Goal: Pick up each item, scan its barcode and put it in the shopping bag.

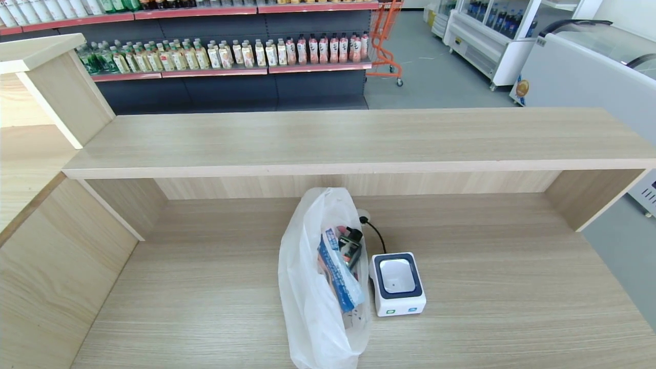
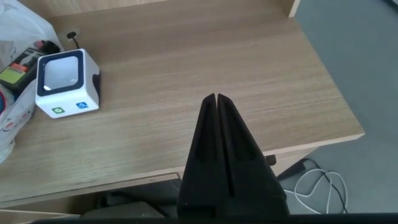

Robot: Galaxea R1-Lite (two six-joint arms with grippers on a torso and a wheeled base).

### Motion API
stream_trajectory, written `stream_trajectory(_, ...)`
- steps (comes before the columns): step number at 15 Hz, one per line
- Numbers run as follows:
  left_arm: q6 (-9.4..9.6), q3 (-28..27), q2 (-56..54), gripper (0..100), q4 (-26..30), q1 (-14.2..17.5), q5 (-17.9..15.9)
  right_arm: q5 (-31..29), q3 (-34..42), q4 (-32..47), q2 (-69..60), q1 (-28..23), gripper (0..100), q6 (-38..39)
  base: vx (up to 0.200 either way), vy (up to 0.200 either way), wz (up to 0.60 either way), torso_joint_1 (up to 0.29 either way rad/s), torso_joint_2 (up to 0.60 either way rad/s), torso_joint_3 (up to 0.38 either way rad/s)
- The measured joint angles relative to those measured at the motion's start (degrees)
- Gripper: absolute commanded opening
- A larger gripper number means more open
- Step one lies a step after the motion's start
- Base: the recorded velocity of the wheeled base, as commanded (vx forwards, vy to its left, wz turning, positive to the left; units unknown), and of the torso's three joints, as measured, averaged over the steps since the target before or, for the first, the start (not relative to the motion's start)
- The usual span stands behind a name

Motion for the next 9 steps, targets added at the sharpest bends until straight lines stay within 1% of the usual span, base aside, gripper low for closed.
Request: stream_trajectory(9, -0.06, 0.0, 0.0, 100, 0.0, 0.0, 0.0, 0.0, 0.0, 0.0, 0.0, 0.0, 0, 0.0, 0.0, 0.0, 0.0, 0.0, 0.0, 0.0)
